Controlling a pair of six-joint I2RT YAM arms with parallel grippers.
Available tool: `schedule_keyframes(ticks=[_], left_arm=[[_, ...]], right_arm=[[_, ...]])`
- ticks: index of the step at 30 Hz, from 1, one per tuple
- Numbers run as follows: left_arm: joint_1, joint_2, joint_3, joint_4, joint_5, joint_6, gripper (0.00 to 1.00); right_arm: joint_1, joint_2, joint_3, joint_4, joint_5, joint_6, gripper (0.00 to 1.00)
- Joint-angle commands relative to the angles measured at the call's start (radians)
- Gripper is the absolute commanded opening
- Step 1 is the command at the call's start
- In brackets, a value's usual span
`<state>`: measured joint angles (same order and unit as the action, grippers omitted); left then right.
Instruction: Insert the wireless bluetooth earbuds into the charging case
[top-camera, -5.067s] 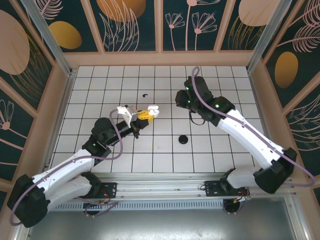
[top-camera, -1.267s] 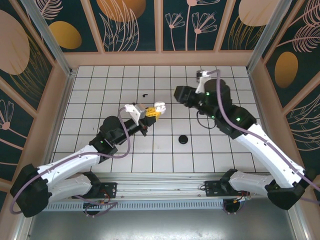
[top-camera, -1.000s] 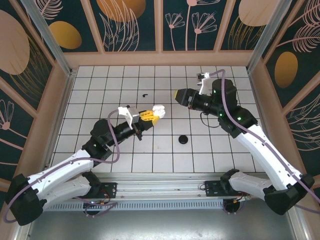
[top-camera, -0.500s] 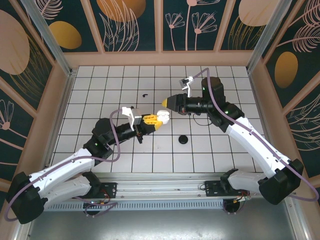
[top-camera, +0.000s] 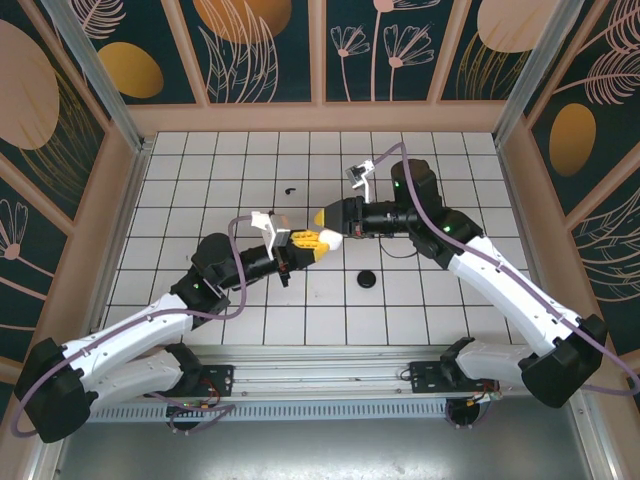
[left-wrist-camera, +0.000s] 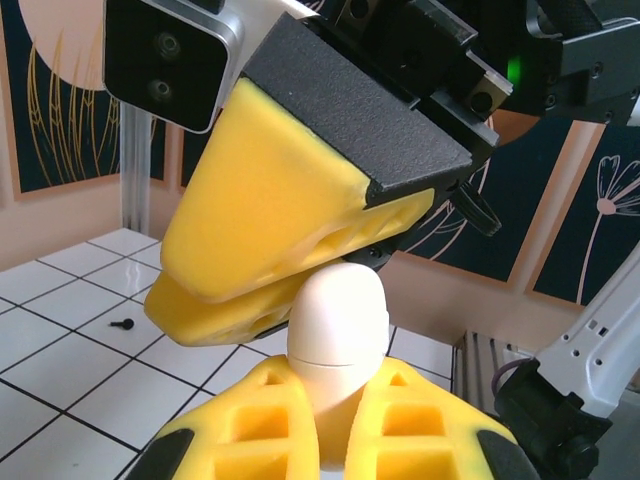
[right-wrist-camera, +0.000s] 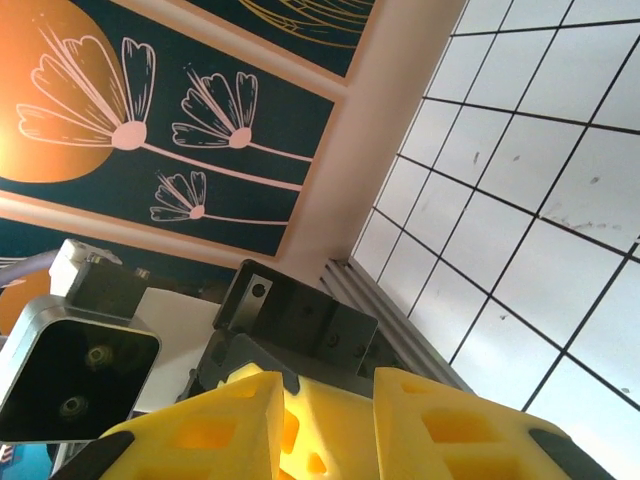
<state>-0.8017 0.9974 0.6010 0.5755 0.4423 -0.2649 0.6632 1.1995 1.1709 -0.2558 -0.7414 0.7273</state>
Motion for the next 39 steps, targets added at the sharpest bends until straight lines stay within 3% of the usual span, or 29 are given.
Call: schedule_keyframes(ticks=[1,8,12,16,21,25,33,39], left_arm=[[0.016,-0.017,0.014,0.038,-0.103,-0.066,0.00],[0.039,-0.040,-0.027,0.076,-0.122,-0.137,0.00],[0.058,-0.055,-0.028,0.014,-0.179,-0.174,0.00],[0.134,-0.050,-0.018,-0.073,-0.183,-0.258,0.00],[0.211,-0.002,-0.008,-0.147,-0.199,-0.321,0.00],[0.255,0.123,0.026,-0.186,-0.184,-0.380,0.00],[0.258,0.408,0.085,-0.248,-0.098,-0.423,0.00],[0.258,0.501,0.042,-0.286,-0.099,-0.411,0.00]], right_arm=[[0.024,-0.037,0.017,-0.059,-0.024,-0.029,0.30],[0.027,-0.078,-0.031,-0.082,0.048,-0.033,0.30],[0.013,-0.114,-0.009,-0.156,0.236,-0.053,0.30],[-0.029,-0.167,-0.015,-0.217,0.411,-0.055,0.31],[-0.073,-0.211,-0.060,-0.270,0.545,-0.049,0.33],[-0.098,-0.198,-0.091,-0.301,0.553,-0.057,0.37],[-0.111,-0.131,-0.201,-0.285,0.511,-0.056,0.40],[-0.110,-0.055,-0.260,-0.268,0.461,-0.046,0.42]])
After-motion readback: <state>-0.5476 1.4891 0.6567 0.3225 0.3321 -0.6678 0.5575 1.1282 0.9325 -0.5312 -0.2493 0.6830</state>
